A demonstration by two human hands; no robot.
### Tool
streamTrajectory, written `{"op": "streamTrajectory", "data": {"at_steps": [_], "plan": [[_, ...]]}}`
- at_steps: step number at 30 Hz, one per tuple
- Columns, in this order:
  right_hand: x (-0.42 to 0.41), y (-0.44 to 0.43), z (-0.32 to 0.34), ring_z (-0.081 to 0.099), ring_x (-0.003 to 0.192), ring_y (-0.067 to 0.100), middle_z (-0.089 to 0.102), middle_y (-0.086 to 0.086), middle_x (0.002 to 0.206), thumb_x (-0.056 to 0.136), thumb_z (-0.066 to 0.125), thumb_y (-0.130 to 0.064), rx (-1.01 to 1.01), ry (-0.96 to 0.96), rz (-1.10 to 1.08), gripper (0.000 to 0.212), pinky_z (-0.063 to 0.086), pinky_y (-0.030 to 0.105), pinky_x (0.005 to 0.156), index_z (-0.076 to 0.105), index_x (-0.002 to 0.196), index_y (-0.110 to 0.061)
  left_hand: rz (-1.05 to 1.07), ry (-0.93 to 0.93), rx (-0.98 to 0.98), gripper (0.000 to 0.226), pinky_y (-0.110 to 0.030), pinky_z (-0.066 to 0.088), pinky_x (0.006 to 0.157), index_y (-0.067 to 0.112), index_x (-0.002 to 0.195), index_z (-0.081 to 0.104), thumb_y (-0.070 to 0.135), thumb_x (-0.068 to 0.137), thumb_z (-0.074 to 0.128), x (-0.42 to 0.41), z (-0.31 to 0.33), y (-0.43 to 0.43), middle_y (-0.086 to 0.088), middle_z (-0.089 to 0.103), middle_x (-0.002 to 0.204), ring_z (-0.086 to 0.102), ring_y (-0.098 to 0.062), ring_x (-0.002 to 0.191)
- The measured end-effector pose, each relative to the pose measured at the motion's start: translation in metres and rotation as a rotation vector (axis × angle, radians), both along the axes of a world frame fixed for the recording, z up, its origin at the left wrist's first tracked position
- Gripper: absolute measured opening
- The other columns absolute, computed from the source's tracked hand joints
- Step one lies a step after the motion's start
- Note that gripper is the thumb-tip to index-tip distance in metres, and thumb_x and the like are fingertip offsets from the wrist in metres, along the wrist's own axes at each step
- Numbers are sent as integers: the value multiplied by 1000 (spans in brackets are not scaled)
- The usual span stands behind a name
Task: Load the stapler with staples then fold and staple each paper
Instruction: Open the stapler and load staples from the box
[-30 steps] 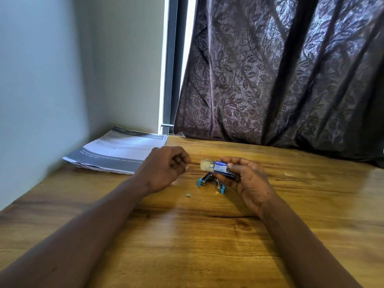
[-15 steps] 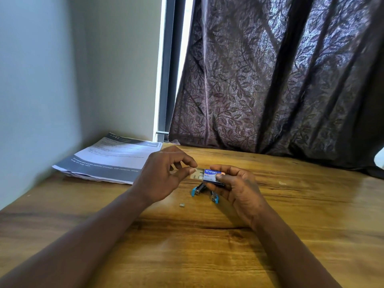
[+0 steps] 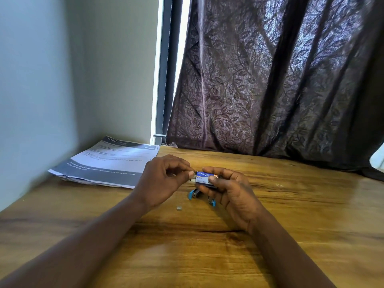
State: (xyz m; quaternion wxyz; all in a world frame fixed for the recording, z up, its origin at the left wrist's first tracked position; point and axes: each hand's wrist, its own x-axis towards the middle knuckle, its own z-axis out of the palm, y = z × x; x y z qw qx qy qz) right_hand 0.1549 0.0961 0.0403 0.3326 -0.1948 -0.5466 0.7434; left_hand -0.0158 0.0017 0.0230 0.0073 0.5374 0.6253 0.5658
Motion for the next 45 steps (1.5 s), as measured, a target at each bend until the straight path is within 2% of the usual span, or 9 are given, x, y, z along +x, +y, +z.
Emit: {"op": "streamTrajectory", "data": {"at_steps": [4, 9, 16, 19, 23, 28, 34, 39, 45], "plan": [[-1, 0, 0, 75, 91, 33, 75, 25, 103, 94, 56, 10, -9, -5, 14, 21, 63, 27, 70, 69, 110, 6, -65, -160, -71, 6, -43, 62, 79, 21, 85, 81, 15, 83, 84, 1, 0, -1, 6, 80, 88, 75, -23, 80], [-1, 0, -1, 76, 90, 31, 75, 24, 102, 94, 56, 10, 10, -20, 23, 21, 63, 26, 69, 72, 105, 3, -171, -447, -128, 15, -23, 56, 62, 9, 94, 71, 5, 83, 81, 1, 7, -2, -7, 76, 81, 69, -14, 73], [-1, -1, -1, 76, 87, 29, 75, 23, 101, 93, 55, 11, -19, -22, 43, 22, 62, 26, 66, 72, 105, 4, -357, -781, -238, 22, -29, 56, 65, 12, 107, 73, 12, 85, 77, 3, 8, -4, -12, 76, 96, 65, -17, 79], [-1, 1, 0, 76, 86, 32, 73, 29, 105, 92, 54, 12, -69, 2, 27, 22, 63, 27, 68, 69, 108, 8, -386, -856, -212, 37, -28, 55, 61, 10, 108, 73, 30, 77, 75, 4, 11, -4, -11, 74, 87, 64, -16, 68], [-1, 7, -2, 75, 91, 34, 72, 30, 107, 92, 53, 13, -107, 34, -5, 24, 63, 32, 77, 68, 111, 10, -377, -928, -186, 23, -30, 56, 63, 7, 109, 73, 21, 96, 60, -1, 10, -4, -7, 73, 79, 65, -15, 63], [-1, 9, -3, 76, 91, 35, 73, 30, 105, 92, 53, 13, -104, 21, -28, 24, 62, 34, 81, 68, 110, 10, -363, -886, -183, 16, -28, 61, 64, 6, 104, 75, 5, 97, 62, -4, 9, -4, -14, 75, 85, 68, -14, 64], [-2, 7, -4, 76, 88, 34, 73, 29, 104, 92, 55, 13, -77, 18, -27, 22, 63, 33, 77, 69, 108, 9, -363, -809, -197, 34, -26, 61, 64, 5, 106, 78, 17, 73, 79, -3, 7, -4, -12, 74, 83, 67, -13, 67], [-1, 4, -4, 76, 87, 31, 74, 27, 103, 93, 56, 12, -41, 11, -25, 20, 64, 30, 72, 70, 106, 7, -330, -736, -223, 27, -29, 62, 70, 6, 106, 78, 14, 81, 78, -4, 5, -2, -15, 77, 92, 70, -16, 73], [-2, 3, -2, 76, 87, 29, 74, 26, 102, 93, 55, 12, -42, 13, -18, 20, 64, 29, 70, 71, 103, 6, -325, -711, -201, 41, -32, 63, 74, 6, 110, 74, 18, 72, 82, -2, 6, -4, -19, 78, 97, 74, -18, 75]]}}
